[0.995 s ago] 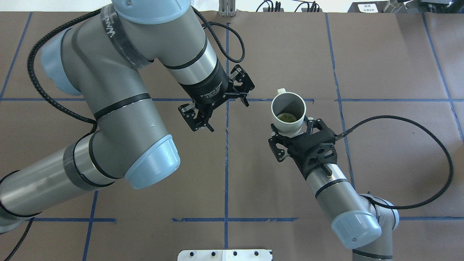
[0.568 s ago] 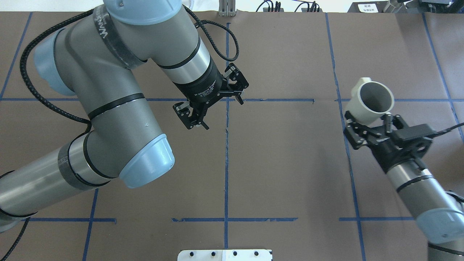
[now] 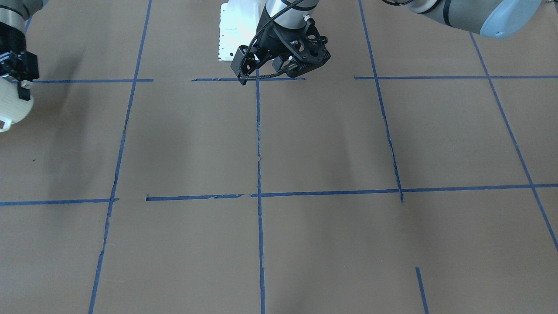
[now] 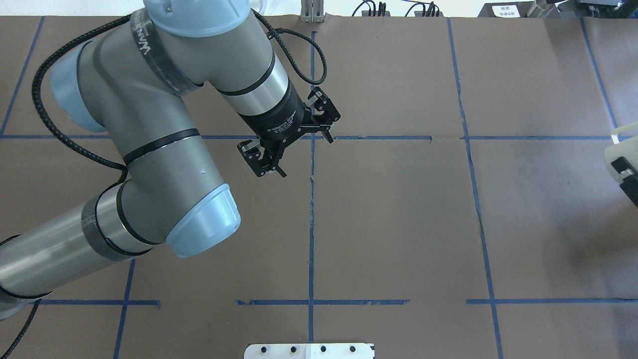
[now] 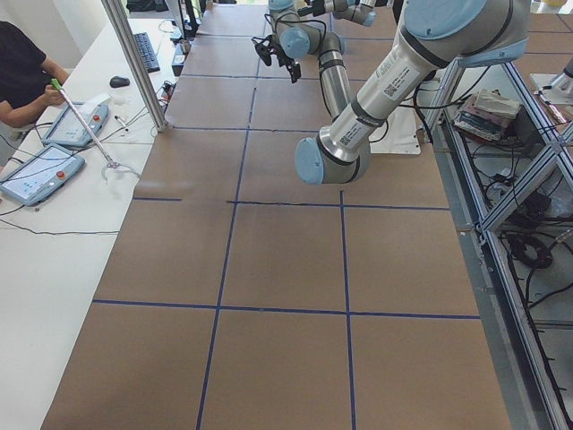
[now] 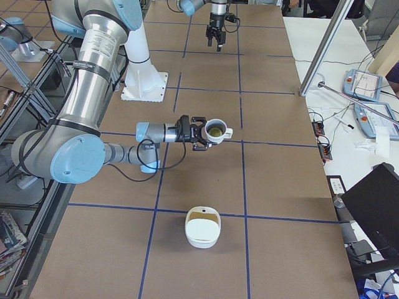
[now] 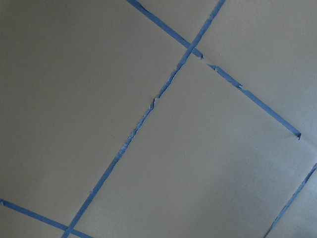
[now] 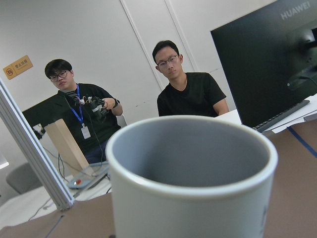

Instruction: Left arm hands cup to right arm to dump lemon

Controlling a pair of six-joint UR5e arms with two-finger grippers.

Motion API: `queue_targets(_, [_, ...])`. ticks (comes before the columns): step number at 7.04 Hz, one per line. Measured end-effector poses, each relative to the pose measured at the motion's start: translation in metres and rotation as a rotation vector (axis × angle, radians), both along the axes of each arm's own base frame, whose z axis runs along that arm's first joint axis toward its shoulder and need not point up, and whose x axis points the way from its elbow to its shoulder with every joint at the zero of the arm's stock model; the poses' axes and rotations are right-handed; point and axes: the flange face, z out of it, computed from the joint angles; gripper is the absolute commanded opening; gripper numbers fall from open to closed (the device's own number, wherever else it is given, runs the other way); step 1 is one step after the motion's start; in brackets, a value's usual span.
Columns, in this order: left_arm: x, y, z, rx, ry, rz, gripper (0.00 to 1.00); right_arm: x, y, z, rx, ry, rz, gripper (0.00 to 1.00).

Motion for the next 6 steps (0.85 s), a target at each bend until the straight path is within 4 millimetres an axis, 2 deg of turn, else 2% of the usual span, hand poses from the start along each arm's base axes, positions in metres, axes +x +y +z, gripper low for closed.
queue_targets(1, [0.0,0.0,0.0,0.0,0.0,0.0,1.0,0.036,0.012,0.049,-0.001,-0.109,-0.017,0.16])
queue_targets(2, [0.001,-0.001,0.001,0.0,-0.001,0.0,1.0,0.06,0.021,0.075,-0.017,-0.221,-0.041,0.16])
queue_targets(4, [0.001,-0.001,0.001,0.001,-0.002,-0.002,1.0,0.086,0.03,0.099,-0.069,-0.467,-0.071,0.16])
queue_targets(6, [-0.001,-0.001,0.0,0.002,0.001,-0.002,1.0,0.101,0.033,0.113,-0.123,-0.708,-0.081,0.19])
